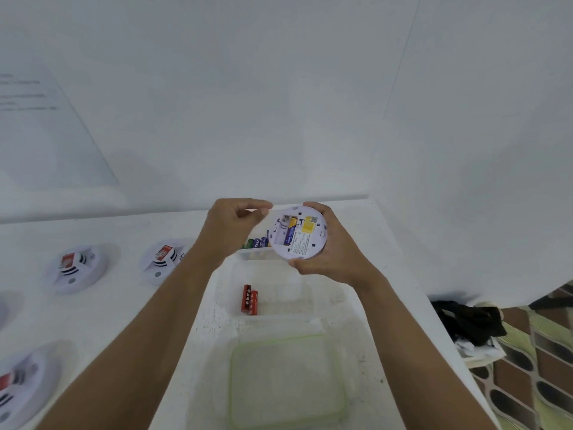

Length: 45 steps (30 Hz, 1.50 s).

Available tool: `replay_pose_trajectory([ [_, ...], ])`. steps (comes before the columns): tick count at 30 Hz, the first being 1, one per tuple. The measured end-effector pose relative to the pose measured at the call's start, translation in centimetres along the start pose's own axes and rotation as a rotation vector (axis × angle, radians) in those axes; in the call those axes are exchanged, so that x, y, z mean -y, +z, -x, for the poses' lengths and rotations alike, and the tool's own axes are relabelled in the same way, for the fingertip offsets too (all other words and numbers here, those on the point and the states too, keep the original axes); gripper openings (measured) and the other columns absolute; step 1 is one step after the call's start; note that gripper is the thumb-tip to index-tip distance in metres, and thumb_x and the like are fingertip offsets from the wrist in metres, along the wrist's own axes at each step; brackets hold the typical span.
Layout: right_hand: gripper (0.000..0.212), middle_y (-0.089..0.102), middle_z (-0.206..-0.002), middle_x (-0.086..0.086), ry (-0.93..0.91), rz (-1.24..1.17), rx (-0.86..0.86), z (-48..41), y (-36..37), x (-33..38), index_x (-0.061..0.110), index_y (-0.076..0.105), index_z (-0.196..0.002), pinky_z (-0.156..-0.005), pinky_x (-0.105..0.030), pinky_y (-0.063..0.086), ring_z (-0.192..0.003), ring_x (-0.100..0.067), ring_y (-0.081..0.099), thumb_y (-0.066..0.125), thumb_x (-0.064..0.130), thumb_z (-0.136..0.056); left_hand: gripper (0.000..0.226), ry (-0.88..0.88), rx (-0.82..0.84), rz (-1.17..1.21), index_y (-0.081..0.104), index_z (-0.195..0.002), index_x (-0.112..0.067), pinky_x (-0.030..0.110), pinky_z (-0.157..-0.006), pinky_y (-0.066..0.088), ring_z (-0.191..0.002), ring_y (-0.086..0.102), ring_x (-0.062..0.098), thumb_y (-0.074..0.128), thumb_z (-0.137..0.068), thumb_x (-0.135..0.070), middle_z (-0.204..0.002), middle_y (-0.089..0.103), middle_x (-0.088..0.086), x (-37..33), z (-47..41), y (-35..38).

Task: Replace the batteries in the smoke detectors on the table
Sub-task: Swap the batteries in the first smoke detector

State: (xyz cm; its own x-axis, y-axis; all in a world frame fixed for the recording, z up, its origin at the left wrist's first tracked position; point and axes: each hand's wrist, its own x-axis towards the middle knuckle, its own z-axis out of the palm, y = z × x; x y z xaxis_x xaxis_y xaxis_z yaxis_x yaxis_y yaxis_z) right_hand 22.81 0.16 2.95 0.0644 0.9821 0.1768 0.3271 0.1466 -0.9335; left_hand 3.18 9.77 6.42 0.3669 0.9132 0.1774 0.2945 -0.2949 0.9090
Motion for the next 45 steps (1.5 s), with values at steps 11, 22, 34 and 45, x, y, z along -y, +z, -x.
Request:
replay_pose_trajectory([
  [11, 0.088, 0.056, -0.129, 0.013, -0.024, 0.008, -0.060, -0.8, -0.9, -0.7, 0.035, 0.041, -0.129, -0.094, -0.018, 0.050, -0.118, 0.002, 0.056, 0.088, -0.002, -0.065, 0.029, 0.045, 0.412, -1.338, 0.065, -0.119, -0.027, 0.037, -0.099, 0.035, -0.119, 0.048, 0.022, 0.052, -0.095, -0.034, -0.128, 0.058, -0.003, 2.8, -4.4, 1.3],
  [22, 0.091, 0.056, -0.128, 0.013, -0.008, -0.016, -0.089, -0.9, -0.6, -1.5, 0.025, 0.039, -0.138, -0.095, -0.024, 0.053, -0.119, -0.003, 0.057, 0.086, 0.010, -0.061, 0.022, -0.094, 0.534, -1.419, 0.066, -0.099, -0.023, 0.042, -0.080, 0.019, -0.096, 0.047, 0.021, 0.049, -0.092, -0.036, -0.104, 0.059, -0.003, 3.6, -5.2, 1.6],
  [34, 0.091, 0.053, -0.130, 0.014, 0.017, -0.025, -0.094, -0.4, -0.1, -2.0, 0.022, 0.039, -0.139, -0.092, -0.015, 0.049, -0.119, 0.002, 0.054, 0.089, 0.010, -0.064, 0.015, 0.026, -0.108, -0.299, 0.067, -0.082, -0.015, 0.006, -0.062, 0.042, -0.071, 0.064, 0.002, 0.065, -0.092, -0.025, -0.077, 0.071, -0.007, 1.4, -1.4, 0.0],
  [45, 0.089, 0.055, -0.129, 0.011, 0.004, -0.005, -0.066, 0.0, 0.3, -1.2, 0.025, 0.040, -0.137, -0.095, -0.020, 0.051, -0.119, -0.002, 0.056, 0.088, 0.017, -0.062, 0.010, 0.076, 0.038, 0.023, 0.067, -0.098, -0.023, 0.027, -0.053, 0.053, -0.063, 0.064, 0.013, 0.058, -0.098, -0.019, -0.091, 0.064, 0.000, -1.4, 1.6, 0.7],
])
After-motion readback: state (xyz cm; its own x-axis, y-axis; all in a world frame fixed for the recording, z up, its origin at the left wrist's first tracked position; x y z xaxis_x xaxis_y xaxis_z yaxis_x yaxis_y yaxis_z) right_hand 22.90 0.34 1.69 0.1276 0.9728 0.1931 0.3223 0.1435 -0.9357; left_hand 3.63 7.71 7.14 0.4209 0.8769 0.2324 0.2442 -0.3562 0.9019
